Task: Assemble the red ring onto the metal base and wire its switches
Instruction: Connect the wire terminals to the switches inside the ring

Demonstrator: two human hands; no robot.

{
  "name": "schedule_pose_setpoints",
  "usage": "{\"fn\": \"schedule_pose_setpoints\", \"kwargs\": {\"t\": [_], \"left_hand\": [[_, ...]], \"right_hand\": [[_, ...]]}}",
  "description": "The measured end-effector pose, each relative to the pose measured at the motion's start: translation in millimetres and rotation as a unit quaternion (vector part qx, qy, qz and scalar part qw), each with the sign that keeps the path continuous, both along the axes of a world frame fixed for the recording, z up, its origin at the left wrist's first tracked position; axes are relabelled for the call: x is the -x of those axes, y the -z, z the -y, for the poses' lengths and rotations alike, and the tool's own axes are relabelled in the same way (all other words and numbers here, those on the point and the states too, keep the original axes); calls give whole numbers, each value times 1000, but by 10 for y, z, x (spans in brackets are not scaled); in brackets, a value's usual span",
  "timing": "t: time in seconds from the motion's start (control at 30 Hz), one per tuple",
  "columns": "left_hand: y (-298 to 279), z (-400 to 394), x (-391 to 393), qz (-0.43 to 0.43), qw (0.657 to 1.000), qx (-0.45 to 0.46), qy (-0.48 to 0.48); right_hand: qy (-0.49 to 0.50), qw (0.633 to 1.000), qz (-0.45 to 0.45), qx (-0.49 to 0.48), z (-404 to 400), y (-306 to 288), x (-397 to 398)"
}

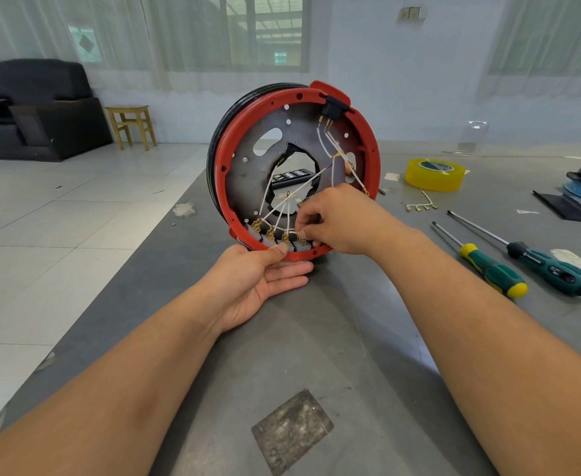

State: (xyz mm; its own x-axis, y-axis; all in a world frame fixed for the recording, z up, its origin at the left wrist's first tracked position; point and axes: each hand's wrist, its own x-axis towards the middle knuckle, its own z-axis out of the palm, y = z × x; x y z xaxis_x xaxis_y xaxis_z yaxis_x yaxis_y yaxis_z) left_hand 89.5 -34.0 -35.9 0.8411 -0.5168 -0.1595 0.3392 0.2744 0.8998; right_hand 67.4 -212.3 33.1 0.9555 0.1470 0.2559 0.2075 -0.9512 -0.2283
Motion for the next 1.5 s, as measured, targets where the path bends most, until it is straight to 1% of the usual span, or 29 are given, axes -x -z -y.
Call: {"fn": "schedule_pose_setpoints", "kwargs": {"t": [0.17, 0.33, 0.43, 0.53, 0.6, 0.73, 0.87, 1.0, 1.1, 1.13, 1.2, 1.23, 1.27, 1.37, 1.5], "left_hand": [[9, -5, -12, 1, 1000, 0, 1], [8, 0, -15, 3, 1000, 3, 2], [2, 7, -26, -7, 1000, 13, 3], [-4, 1, -28, -18, 999, 26, 2], [-13, -9, -20, -23, 999, 34, 6], [-30, -28, 7, -27, 999, 34, 19], [-68, -50, 43, -30, 999, 27, 23], [-117, -47, 99, 4, 999, -33, 29], [-154, -40, 141, 56, 992, -116, -1], [-161, -56, 149, 87, 983, -162, -21], [-172, -99, 153, 157, 952, -257, -62], [-179, -120, 154, 174, 940, -285, -76], [-191, -135, 154, 172, 936, -296, -82], [-242, -150, 156, 126, 942, -300, -76], [-276, -186, 159, 107, 933, -340, -47]], "right_hand": [[-1, 1000, 1, 8, 12, 4, 4], [-16, 999, 27, 32, 14, 40, -17], [-36, 995, 75, 51, 9, 136, 24], [-54, 986, 146, 56, 22, 329, 168], [-39, 977, 190, 86, 66, 468, 284], [-5, 960, 237, 150, 150, 611, 418], [13, 947, 275, 167, 141, 617, 454], [6, 943, 300, 147, 175, 603, 462], [-8, 947, 306, 99, 222, 592, 459], [-8, 949, 305, 83, 224, 591, 460], [-13, 954, 295, 56, 206, 588, 462], [-18, 958, 283, 46, 190, 585, 465], [-23, 962, 270, 40, 174, 582, 470], [-30, 970, 238, 32, 163, 572, 477], [-29, 974, 223, 14, 170, 556, 488]]}}
